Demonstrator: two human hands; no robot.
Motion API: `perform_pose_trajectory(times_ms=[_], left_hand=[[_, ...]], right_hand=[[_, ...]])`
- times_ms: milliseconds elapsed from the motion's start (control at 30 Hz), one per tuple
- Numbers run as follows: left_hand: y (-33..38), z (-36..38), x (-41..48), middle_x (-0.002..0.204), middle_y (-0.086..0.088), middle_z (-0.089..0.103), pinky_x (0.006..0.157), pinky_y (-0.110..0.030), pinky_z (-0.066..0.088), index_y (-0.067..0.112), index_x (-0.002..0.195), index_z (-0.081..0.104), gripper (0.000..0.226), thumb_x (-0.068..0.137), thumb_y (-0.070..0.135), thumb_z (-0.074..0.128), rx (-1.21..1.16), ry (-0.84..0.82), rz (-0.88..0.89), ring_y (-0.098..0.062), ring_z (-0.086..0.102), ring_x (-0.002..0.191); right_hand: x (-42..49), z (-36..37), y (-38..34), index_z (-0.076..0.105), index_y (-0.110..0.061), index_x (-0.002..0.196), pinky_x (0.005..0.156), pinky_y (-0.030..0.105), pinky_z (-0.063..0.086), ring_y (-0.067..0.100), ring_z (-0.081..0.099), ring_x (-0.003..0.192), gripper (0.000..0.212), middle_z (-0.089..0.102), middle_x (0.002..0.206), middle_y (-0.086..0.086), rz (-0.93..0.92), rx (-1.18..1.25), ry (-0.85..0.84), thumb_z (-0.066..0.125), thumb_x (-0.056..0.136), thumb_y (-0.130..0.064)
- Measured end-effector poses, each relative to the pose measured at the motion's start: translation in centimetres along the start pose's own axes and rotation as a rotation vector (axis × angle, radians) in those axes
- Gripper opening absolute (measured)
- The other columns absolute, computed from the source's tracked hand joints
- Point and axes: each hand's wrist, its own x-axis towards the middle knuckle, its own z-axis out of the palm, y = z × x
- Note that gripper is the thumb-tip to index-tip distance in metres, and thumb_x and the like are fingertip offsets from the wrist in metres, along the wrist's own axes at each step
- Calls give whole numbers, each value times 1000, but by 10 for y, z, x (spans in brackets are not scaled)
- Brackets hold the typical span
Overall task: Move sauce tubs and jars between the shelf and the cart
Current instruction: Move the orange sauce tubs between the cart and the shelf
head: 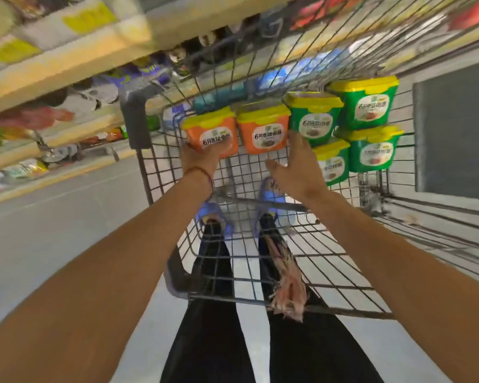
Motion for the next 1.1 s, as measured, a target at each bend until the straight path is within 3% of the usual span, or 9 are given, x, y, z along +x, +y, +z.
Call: perform_pose_trajectory(times_ms=[267, 400, 500, 600, 667, 733, 867, 1000, 1100], left_hand=[[-17, 8, 27, 102, 0, 72, 56, -6, 50, 8, 111, 69, 50, 67, 10, 93, -107, -65, -5, 2, 66, 77], [-11, 12, 21, 104, -1, 76, 72, -23, 58, 15, 103, 72, 46, 64, 16, 95, -185, -96, -109, -14, 72, 87], [-8, 6, 9, 98, 7, 72, 71, -22, 46, 23, 99, 67, 40, 68, 28, 92, -197, -137, -244, -8, 65, 84], [-10, 1, -3, 82, 9, 77, 60, -24, 49, 24, 102, 69, 25, 80, 26, 82, -295, -237, -301, -7, 71, 73], [-12, -1, -15, 67, 11, 74, 67, -26, 50, 26, 93, 65, 12, 87, 26, 76, -355, -245, -350, -7, 69, 72], [-16, -2, -22, 79, 10, 75, 85, -31, 45, 28, 93, 62, 18, 84, 31, 78, -344, -220, -394, -9, 66, 84], [-18, -10, -29, 79, 5, 76, 60, -23, 53, 26, 97, 65, 18, 84, 28, 77, -391, -217, -411, -9, 71, 66], [-22, -20, -37, 83, 5, 74, 82, -30, 50, 29, 101, 63, 27, 80, 39, 78, -353, -214, -456, -14, 68, 81], [-22, -21, -35, 84, 4, 75, 82, -30, 49, 29, 104, 64, 30, 80, 41, 78, -356, -208, -455, -15, 68, 83]], right_hand=[[23, 14, 21, 55, -6, 135, 89, 23, 37, 30, 56, 121, 60, 60, 134, 13, 0, 29, 28, 69, 85, -35], [27, 14, 22, 59, -6, 132, 101, 39, 49, 31, 59, 121, 65, 60, 132, 13, 9, 52, 58, 66, 78, -42], [29, 14, 24, 61, -7, 130, 102, 45, 51, 31, 60, 119, 65, 59, 129, 14, -9, 39, 53, 64, 75, -42], [24, 18, 25, 57, -3, 138, 102, 54, 53, 38, 61, 121, 64, 52, 132, 16, -24, 108, 72, 64, 81, -33], [19, 22, 26, 52, -2, 145, 104, 51, 54, 37, 60, 125, 64, 49, 138, 16, -44, 153, 66, 60, 87, -28], [15, 25, 26, 53, -4, 146, 104, 40, 55, 30, 61, 123, 61, 50, 137, 14, -59, 183, 73, 58, 89, -25], [15, 33, 30, 58, -3, 140, 84, 11, 54, 19, 64, 102, 43, 55, 124, 9, -27, 262, 87, 65, 98, -11], [24, 54, 28, 64, -13, 129, 87, 30, 61, 17, 70, 103, 65, 66, 122, 12, 59, 365, 93, 71, 81, -57], [36, 61, 18, 64, -10, 128, 95, 38, 62, 18, 71, 109, 60, 71, 123, 11, 137, 527, 69, 79, 85, -49]])
